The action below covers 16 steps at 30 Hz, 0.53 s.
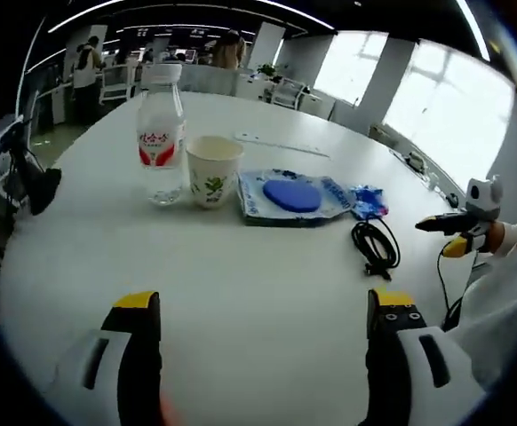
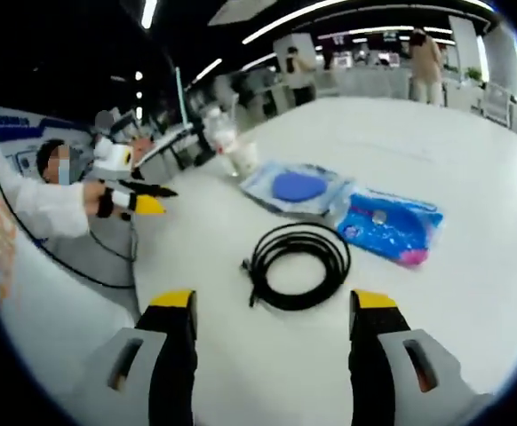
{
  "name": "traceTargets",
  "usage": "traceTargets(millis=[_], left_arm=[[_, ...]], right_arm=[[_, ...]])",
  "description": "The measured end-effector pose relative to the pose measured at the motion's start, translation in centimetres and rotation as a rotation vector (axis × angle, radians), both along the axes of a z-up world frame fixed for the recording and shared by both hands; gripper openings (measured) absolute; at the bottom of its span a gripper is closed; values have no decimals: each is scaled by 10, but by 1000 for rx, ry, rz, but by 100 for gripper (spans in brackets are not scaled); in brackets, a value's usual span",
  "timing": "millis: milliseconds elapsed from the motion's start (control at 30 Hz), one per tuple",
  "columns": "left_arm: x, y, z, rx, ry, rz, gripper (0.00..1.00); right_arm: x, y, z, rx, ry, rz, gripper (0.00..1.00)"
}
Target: Arrange the tabletop items into an orderly group along one side of the table until the central work area is clear of visible clutter.
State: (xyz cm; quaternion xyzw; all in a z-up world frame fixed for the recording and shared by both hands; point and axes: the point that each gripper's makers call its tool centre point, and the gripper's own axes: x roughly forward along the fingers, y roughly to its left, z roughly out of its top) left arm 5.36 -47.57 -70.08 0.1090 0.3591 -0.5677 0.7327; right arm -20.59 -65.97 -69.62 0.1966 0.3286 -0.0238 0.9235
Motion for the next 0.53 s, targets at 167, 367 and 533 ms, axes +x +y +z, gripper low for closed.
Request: traceTargets(millis=[167, 367, 533], left_arm=[[19, 17, 11, -15, 10, 10, 100], [18, 36, 11, 63, 13, -51, 100], [17, 41, 9, 79, 24, -46, 100]], right_arm=[[-37, -2, -1, 72, 70, -96, 79], [-59, 5, 10, 78, 104, -111, 83], [-67, 7, 7, 84, 126, -123, 83]])
